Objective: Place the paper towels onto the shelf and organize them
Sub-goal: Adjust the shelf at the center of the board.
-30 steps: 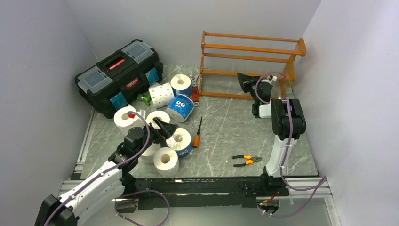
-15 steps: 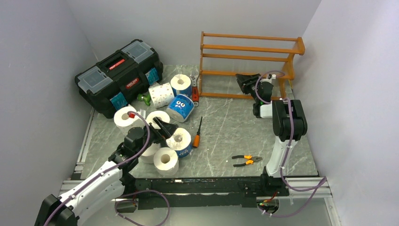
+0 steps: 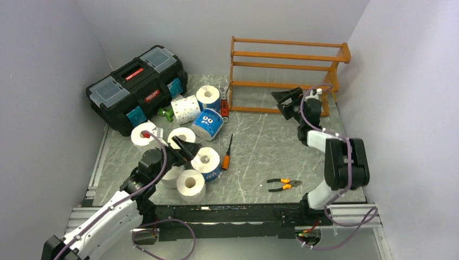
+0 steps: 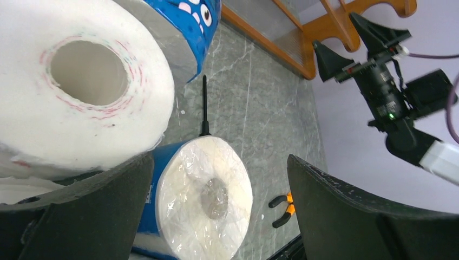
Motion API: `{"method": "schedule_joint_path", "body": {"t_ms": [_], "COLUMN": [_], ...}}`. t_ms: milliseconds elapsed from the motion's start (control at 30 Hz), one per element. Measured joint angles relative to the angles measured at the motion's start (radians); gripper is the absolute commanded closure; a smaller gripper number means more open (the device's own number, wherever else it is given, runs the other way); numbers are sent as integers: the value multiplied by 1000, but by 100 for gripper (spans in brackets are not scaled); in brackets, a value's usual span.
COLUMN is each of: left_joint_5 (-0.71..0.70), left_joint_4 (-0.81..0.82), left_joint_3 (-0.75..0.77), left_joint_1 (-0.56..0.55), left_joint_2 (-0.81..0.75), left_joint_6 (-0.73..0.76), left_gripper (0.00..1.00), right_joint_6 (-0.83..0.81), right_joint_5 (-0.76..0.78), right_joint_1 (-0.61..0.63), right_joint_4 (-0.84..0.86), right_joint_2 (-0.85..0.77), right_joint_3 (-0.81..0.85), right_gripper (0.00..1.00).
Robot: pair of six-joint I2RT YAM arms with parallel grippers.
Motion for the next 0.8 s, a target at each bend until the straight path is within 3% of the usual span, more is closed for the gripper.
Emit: {"method": "schedule_joint_path", "body": {"t_ms": [267, 500, 567, 800], "left_joint_5": [-69, -165, -192, -302], "left_joint_4": [-149, -358, -389, -484], "left_joint_3": [48, 225, 258, 272], "left_joint_1": [0, 0, 0, 0], "left_joint_2": [-83, -51, -55, -114], "left_joint_6": [29, 129, 145, 188], "left_gripper": [1, 1, 1, 1], "right_joint_6": [-233, -461, -495, -514], "right_joint_5": [82, 333, 425, 633], "right_joint_1": [98, 485, 547, 596], "right_joint_4": [-327, -623, -728, -996], "right_joint_2": [-428, -730, -775, -741], "right_joint_3": [-91, -97, -90, -72], "right_gripper": [12, 11, 1, 0]}}
